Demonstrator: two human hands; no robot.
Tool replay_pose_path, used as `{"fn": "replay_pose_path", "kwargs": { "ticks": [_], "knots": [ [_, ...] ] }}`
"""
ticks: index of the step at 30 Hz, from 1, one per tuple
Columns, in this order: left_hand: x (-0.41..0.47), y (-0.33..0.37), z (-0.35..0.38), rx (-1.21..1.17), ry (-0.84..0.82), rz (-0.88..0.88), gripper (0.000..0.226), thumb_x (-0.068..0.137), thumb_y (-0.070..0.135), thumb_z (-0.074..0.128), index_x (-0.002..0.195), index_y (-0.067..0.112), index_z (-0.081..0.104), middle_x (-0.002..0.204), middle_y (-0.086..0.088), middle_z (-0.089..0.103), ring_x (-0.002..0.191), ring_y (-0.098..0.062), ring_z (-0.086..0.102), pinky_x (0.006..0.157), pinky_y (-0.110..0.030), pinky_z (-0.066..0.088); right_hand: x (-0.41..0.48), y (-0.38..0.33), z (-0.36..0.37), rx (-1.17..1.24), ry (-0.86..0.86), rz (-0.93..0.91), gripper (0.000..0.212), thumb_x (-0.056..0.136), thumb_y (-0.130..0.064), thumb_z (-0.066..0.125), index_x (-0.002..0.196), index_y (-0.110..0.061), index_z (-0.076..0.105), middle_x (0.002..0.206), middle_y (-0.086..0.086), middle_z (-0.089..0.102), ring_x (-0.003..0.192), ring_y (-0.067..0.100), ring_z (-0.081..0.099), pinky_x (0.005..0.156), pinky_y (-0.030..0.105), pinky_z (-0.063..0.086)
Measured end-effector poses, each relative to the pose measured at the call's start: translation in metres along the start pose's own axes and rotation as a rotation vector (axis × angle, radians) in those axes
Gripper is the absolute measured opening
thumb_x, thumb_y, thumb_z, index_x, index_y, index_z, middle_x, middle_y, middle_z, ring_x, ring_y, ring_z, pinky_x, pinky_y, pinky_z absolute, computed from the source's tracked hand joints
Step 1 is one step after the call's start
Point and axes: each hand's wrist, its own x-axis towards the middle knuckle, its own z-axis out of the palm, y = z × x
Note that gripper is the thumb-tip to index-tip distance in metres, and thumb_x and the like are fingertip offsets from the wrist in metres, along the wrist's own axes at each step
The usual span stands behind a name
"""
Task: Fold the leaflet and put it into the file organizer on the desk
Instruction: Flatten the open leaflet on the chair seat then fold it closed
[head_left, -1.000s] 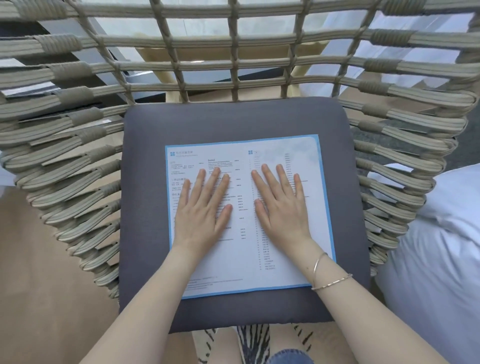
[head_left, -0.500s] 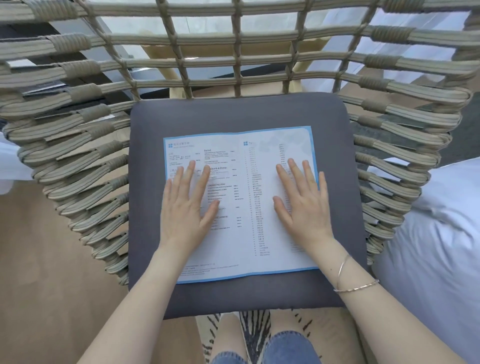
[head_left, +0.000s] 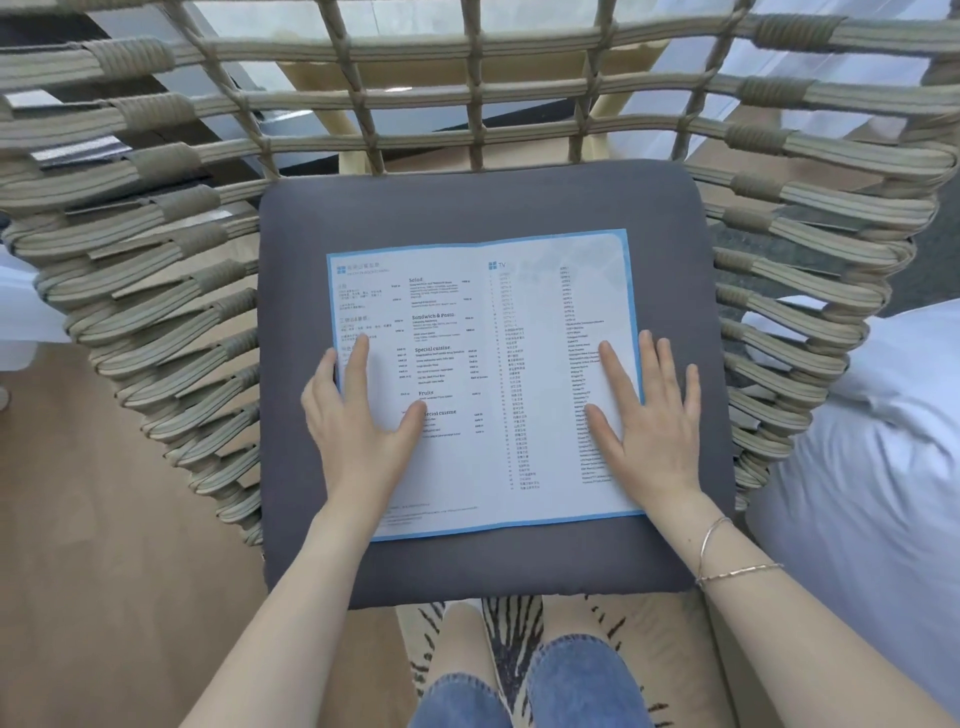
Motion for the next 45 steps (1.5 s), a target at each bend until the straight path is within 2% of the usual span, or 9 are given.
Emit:
{"fn": "replay_pose_path", "kwargs": {
  "ticks": [8, 11, 14, 18, 23, 26, 38, 41, 45],
  "knots": [
    [0.009, 0.002, -0.006, -0.165, 0.059, -0.015, 0.082, 0.065, 0.012, 0.086, 0.139, 0.023, 0.052, 0.137, -0.012, 0.037, 0.115, -0.012, 0.026, 0.095, -0.001, 0.015, -0.001, 0.000, 0.002, -0.016, 0.012, -0.004, 0.064, 0.099, -0.052, 0.031, 0.158, -0.029, 0.024, 0.165, 0.018, 0.021, 0.153, 0.035, 0.016, 0.121, 0.055, 0.007],
    [0.011, 0.000, -0.010, -0.175, 0.033, -0.031, 0.084, 0.064, 0.012, 0.088, 0.139, 0.024, 0.052, 0.134, -0.009, 0.037, 0.109, -0.004, 0.021, 0.088, 0.008, 0.011, -0.001, 0.002, 0.002, -0.017, 0.008, -0.004, 0.064, 0.099, -0.052, 0.030, 0.158, -0.030, 0.022, 0.165, 0.018, 0.020, 0.153, 0.034, 0.015, 0.121, 0.056, 0.007],
    [0.014, -0.003, -0.013, -0.188, 0.013, -0.056, 0.082, 0.064, 0.012, 0.087, 0.137, 0.026, 0.054, 0.126, -0.002, 0.034, 0.110, -0.008, 0.024, 0.088, 0.006, 0.014, -0.002, 0.002, 0.003, -0.022, 0.001, -0.008, 0.064, 0.099, -0.053, 0.029, 0.158, -0.031, 0.020, 0.165, 0.018, 0.019, 0.153, 0.034, 0.013, 0.121, 0.056, 0.006],
    [0.024, -0.005, -0.020, -0.175, -0.045, -0.057, 0.078, 0.068, 0.014, 0.085, 0.138, 0.025, 0.054, 0.123, 0.001, 0.044, 0.121, -0.018, 0.040, 0.092, -0.012, 0.025, -0.001, 0.002, 0.003, -0.022, 0.001, -0.009, 0.064, 0.098, -0.052, 0.030, 0.158, -0.030, 0.022, 0.165, 0.019, 0.020, 0.153, 0.035, 0.014, 0.120, 0.058, 0.008],
    [0.021, 0.003, -0.038, -0.243, -0.055, 0.031, 0.073, 0.068, 0.008, 0.084, 0.134, 0.024, 0.057, 0.118, 0.002, 0.051, 0.097, 0.013, 0.045, 0.083, 0.007, 0.026, -0.001, 0.001, -0.001, -0.002, -0.027, -0.002, 0.064, 0.098, -0.053, 0.030, 0.158, -0.030, 0.022, 0.165, 0.018, 0.019, 0.153, 0.035, 0.012, 0.121, 0.057, 0.006],
    [0.013, 0.017, -0.048, -0.285, -0.065, 0.074, 0.072, 0.069, 0.003, 0.080, 0.134, 0.024, 0.057, 0.116, 0.005, 0.052, 0.103, 0.024, 0.043, 0.083, 0.006, 0.028, 0.000, -0.004, -0.007, 0.021, -0.058, 0.008, 0.064, 0.098, -0.052, 0.031, 0.157, -0.030, 0.023, 0.165, 0.018, 0.020, 0.153, 0.035, 0.013, 0.121, 0.057, 0.007],
    [-0.024, 0.123, -0.020, -0.277, -0.159, 0.321, 0.072, 0.073, -0.009, 0.068, 0.138, 0.016, 0.053, 0.106, 0.003, 0.045, 0.095, 0.018, 0.044, 0.079, 0.004, 0.031, 0.001, -0.008, -0.027, 0.097, -0.144, 0.025, 0.063, 0.101, -0.046, 0.045, 0.158, -0.030, 0.024, 0.167, 0.015, 0.017, 0.154, 0.032, 0.011, 0.122, 0.054, 0.006],
    [-0.029, 0.142, -0.005, -0.290, -0.204, 0.330, 0.077, 0.079, 0.002, 0.069, 0.147, 0.027, 0.042, 0.101, 0.008, 0.040, 0.091, 0.009, 0.044, 0.074, 0.003, 0.033, 0.004, -0.004, -0.035, 0.259, -0.141, 0.062, 0.059, 0.101, -0.040, 0.036, 0.158, -0.028, 0.025, 0.166, 0.009, 0.022, 0.154, 0.027, 0.014, 0.122, 0.049, 0.007],
    [-0.035, 0.157, 0.006, -0.312, -0.241, 0.362, 0.078, 0.085, 0.041, 0.064, 0.146, 0.058, 0.019, 0.106, 0.012, 0.039, 0.089, 0.004, 0.049, 0.073, -0.011, 0.043, 0.009, 0.003, -0.052, 0.584, -0.115, 0.127, 0.056, 0.102, -0.035, 0.031, 0.157, -0.027, 0.026, 0.163, -0.003, 0.032, 0.152, 0.019, 0.023, 0.121, 0.042, 0.013]
  ]
}}
